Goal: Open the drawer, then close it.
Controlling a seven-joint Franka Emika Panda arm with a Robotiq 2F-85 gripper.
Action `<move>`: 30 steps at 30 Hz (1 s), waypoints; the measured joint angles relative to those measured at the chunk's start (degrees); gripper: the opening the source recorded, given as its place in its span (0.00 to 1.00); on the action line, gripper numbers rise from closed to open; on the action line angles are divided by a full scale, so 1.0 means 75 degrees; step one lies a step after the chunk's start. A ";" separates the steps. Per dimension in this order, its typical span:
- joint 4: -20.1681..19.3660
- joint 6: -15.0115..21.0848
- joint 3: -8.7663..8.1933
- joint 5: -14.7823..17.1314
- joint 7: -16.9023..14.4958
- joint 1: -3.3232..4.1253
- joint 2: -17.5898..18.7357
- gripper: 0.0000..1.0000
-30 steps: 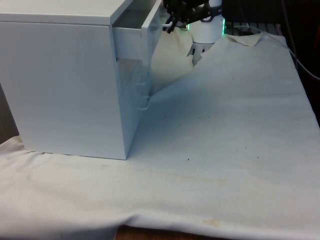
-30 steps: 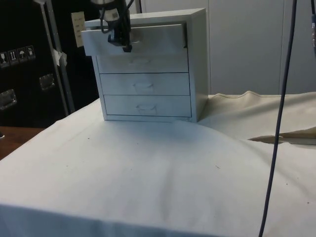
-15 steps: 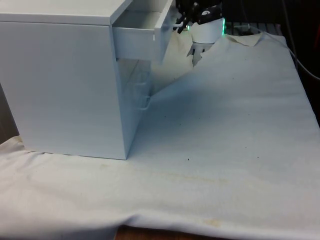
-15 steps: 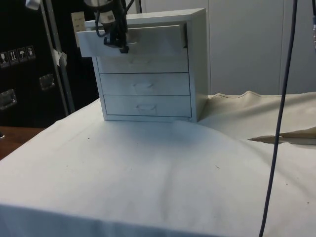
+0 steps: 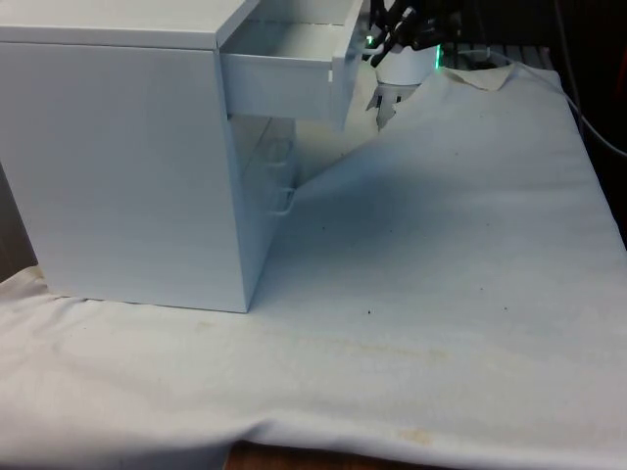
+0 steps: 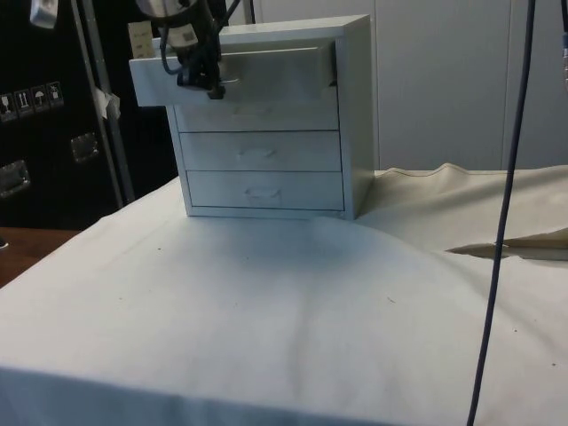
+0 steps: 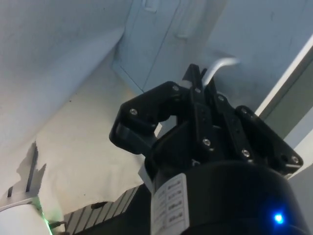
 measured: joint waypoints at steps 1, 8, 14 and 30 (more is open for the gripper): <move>0.0000 0.0000 0.0000 0.0000 0.0000 0.0000 0.0000 0.00; 0.0145 -0.0191 0.0191 -0.0038 0.0176 0.0031 0.0099 0.00; 0.0252 -0.0328 0.0313 -0.0046 0.0290 0.0053 0.0176 0.00; 0.0504 -0.0657 0.0634 -0.0138 0.0581 0.0076 0.0359 0.00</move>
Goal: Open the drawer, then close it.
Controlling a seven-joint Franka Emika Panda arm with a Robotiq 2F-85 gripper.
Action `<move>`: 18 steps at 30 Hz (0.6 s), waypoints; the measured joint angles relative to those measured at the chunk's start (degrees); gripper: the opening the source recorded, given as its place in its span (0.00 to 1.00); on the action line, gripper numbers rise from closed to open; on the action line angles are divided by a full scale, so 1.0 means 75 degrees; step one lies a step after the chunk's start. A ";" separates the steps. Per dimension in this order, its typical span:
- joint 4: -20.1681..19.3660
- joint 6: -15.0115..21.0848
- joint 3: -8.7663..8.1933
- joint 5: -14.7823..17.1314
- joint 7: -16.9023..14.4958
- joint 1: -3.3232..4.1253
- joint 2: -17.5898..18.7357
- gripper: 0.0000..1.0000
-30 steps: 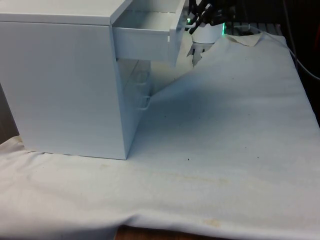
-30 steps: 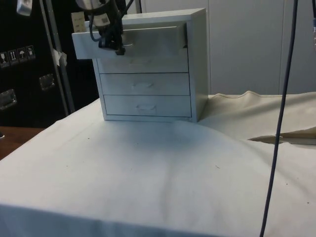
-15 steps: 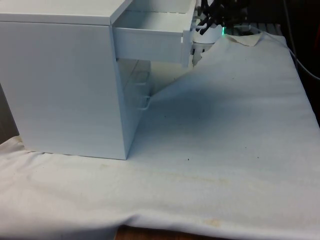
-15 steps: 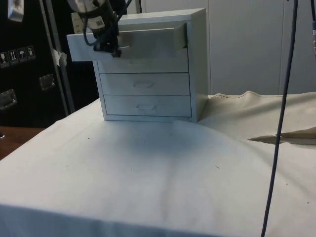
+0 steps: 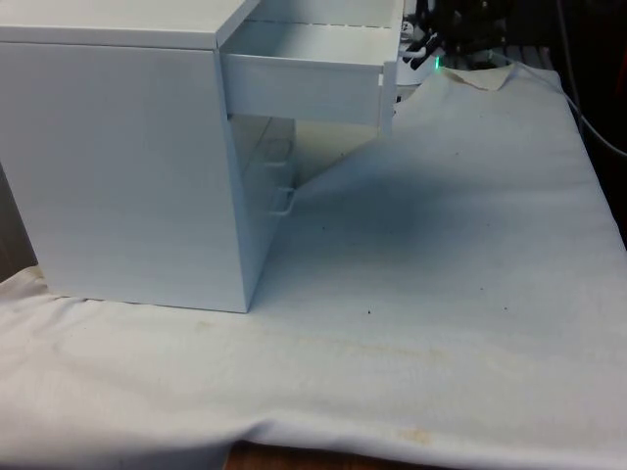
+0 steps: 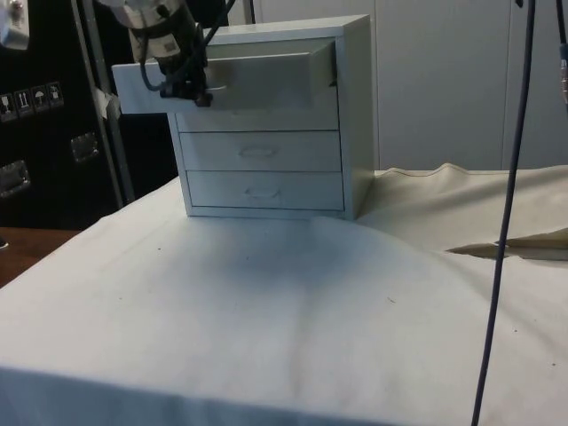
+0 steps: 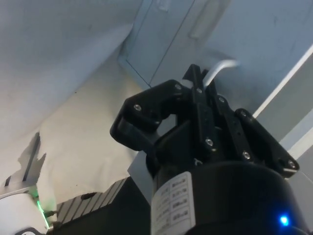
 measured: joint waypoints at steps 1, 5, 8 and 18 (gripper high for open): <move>0.0015 -0.0015 0.0015 0.0000 0.0015 0.0000 0.0008 0.00; 0.0053 -0.0076 0.0076 -0.0015 0.0069 0.0008 0.0031 0.00; 0.0130 -0.0153 0.0168 -0.0031 0.0138 0.0008 0.0084 0.00; 0.0290 -0.0397 0.0321 -0.0214 0.0313 0.0015 0.0206 0.00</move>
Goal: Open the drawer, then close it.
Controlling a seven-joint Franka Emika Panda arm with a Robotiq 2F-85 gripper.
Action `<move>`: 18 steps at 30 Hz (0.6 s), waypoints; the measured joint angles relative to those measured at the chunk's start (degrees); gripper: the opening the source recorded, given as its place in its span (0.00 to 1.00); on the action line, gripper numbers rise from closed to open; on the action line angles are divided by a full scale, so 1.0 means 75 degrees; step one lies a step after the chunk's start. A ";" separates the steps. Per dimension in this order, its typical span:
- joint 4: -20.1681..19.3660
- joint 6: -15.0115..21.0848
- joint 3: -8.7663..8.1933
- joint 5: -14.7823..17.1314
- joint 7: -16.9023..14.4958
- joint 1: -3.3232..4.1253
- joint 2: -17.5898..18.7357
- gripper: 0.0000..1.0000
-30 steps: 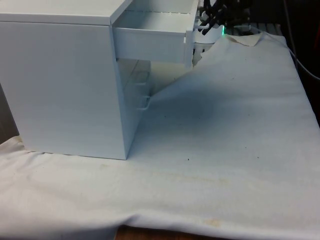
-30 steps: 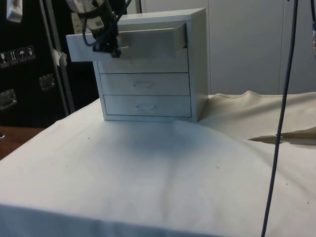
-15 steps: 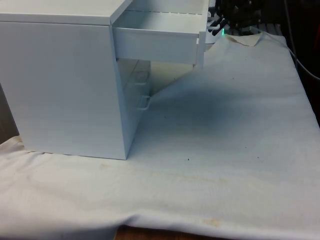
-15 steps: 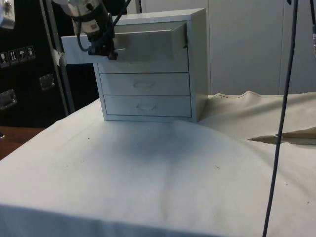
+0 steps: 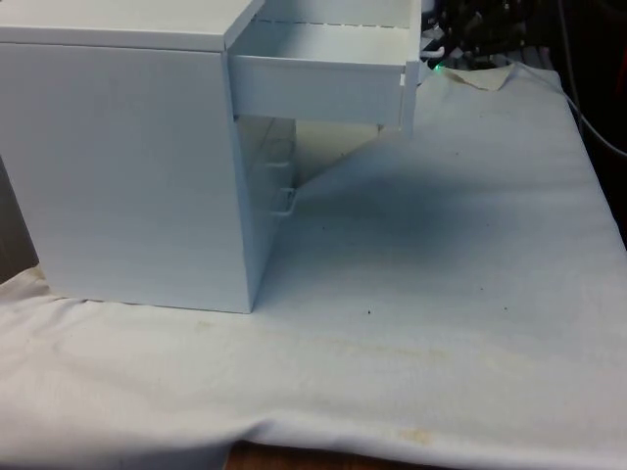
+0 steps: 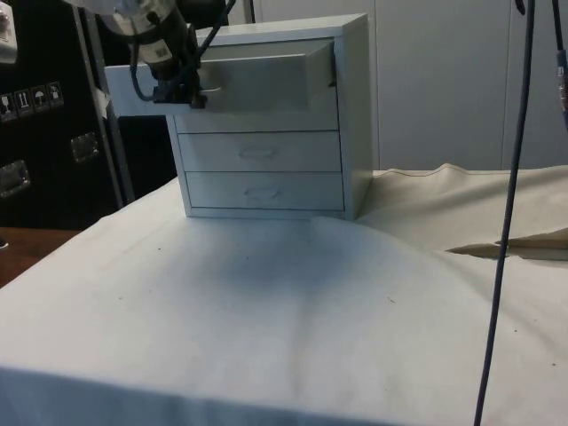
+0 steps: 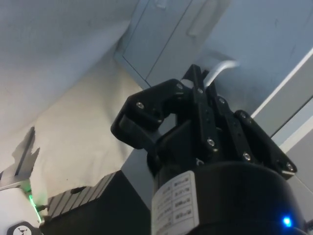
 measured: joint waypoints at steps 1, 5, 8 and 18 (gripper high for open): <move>0.0008 -0.0023 0.0008 -0.0015 0.0000 0.0000 0.0008 0.00; 0.0008 -0.0046 0.0000 -0.0031 0.0000 0.0000 0.0023 0.00; 0.0008 -0.0038 0.0000 -0.0031 0.0000 0.0000 0.0023 0.08; 0.0015 -0.0038 0.0031 -0.0031 0.0031 0.0000 0.0031 0.58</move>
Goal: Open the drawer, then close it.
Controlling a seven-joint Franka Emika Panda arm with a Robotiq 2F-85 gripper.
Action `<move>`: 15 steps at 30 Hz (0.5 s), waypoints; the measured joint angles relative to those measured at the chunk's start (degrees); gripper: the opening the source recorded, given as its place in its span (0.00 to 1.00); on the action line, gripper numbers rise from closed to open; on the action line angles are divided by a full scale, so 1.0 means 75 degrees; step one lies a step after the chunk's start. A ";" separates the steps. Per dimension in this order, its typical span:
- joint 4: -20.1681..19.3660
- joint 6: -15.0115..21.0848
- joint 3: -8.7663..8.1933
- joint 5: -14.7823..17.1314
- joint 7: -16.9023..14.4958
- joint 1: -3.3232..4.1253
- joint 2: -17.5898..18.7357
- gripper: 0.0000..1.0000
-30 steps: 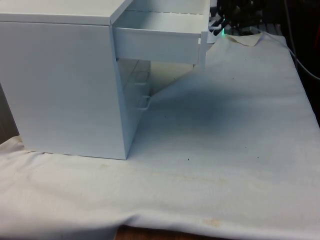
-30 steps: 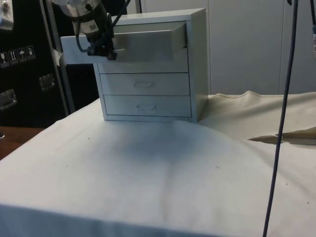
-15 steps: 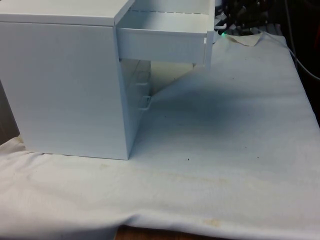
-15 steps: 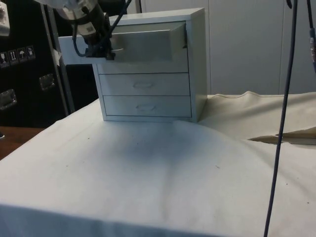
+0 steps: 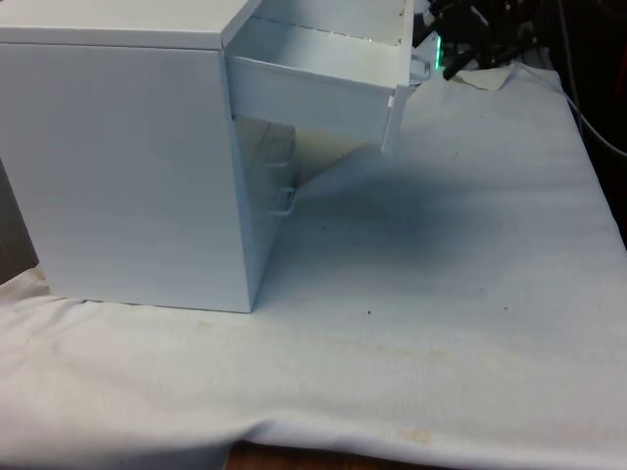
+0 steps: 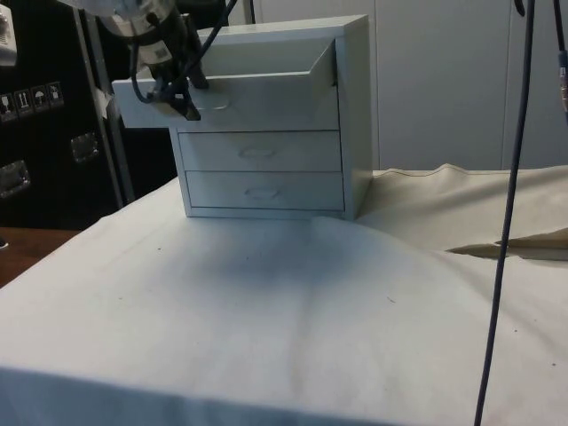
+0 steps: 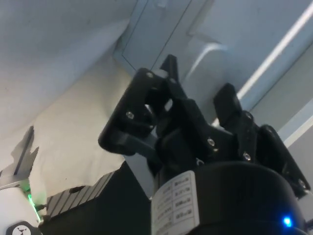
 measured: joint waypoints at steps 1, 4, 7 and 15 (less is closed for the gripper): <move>0.0000 0.0000 0.0000 0.0000 0.0000 0.0000 0.0000 0.63; 0.0000 0.0000 0.0000 0.0000 0.0000 0.0000 0.0000 0.81; 0.0000 0.0000 0.0000 0.0000 0.0000 0.0000 0.0000 0.91; 0.0061 -0.0046 0.0160 0.0000 0.0138 0.0008 0.0008 1.00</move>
